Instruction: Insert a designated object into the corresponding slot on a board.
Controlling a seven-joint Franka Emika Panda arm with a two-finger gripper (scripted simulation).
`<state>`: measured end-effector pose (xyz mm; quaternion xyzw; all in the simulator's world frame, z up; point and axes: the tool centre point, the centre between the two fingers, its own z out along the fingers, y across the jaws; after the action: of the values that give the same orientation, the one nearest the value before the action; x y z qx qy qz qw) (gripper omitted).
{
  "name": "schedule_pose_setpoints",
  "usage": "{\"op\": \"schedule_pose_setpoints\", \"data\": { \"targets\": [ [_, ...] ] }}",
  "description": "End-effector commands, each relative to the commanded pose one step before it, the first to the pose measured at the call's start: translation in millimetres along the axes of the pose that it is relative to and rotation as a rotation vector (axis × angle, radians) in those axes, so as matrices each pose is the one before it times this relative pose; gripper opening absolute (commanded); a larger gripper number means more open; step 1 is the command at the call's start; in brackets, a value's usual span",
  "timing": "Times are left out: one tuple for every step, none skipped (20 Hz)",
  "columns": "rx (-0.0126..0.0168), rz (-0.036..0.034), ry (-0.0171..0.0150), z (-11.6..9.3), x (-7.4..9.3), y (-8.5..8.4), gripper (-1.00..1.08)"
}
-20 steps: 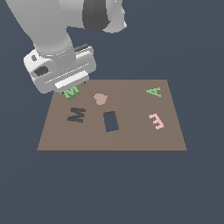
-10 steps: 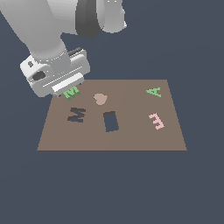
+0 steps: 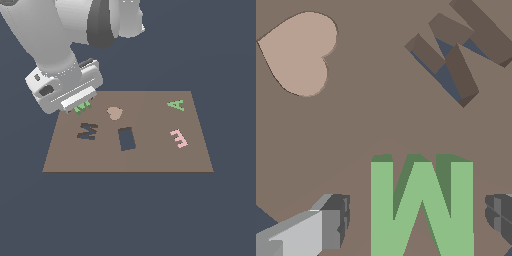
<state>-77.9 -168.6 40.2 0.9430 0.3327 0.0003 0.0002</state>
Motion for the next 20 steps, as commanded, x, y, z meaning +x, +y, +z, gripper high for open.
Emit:
{"op": "schedule_pose_setpoints", "data": {
  "targets": [
    [0.00056, -0.00146, -0.00047, 7.2, -0.13, -0.21, 1.0],
    [0.0, 0.0, 0.0, 1.7, -0.17, 0.11, 1.0],
    [0.0, 0.0, 0.0, 1.02, -0.1, 0.06, 1.0],
    [-0.00005, -0.00069, -0.00001, 0.32, 0.29, -0.2, 1.0],
    [0.0, 0.0, 0.0, 0.0, 0.0, 0.0, -1.0],
    [0.0, 0.0, 0.0, 0.0, 0.0, 0.0, -1.0],
    [0.0, 0.0, 0.0, 0.0, 0.0, 0.0, -1.0],
    [0.0, 0.0, 0.0, 0.0, 0.0, 0.0, -1.0],
    [0.0, 0.0, 0.0, 0.0, 0.0, 0.0, -1.0],
    [0.0, 0.0, 0.0, 0.0, 0.0, 0.0, -1.0],
    [0.0, 0.0, 0.0, 0.0, 0.0, 0.0, -1.0],
    [0.0, 0.0, 0.0, 0.0, 0.0, 0.0, -1.0],
    [0.0, 0.0, 0.0, 0.0, 0.0, 0.0, -1.0],
    [0.0, 0.0, 0.0, 0.0, 0.0, 0.0, -1.0],
    [-0.00134, -0.00005, 0.00077, -0.75, 0.22, 0.51, -1.0],
    [0.0, 0.0, 0.0, -0.65, 0.01, -0.02, -1.0],
    [0.00059, 0.00012, -0.00033, -1.57, -0.03, -0.02, -1.0],
    [0.00059, 0.00013, -0.00033, -1.57, -0.04, -0.02, -1.0],
    [0.0, 0.0, 0.0, -0.65, 0.0, -0.03, -1.0],
    [0.0, 0.0, 0.0, 1.57, -0.16, -0.15, -1.0]
  ]
}}
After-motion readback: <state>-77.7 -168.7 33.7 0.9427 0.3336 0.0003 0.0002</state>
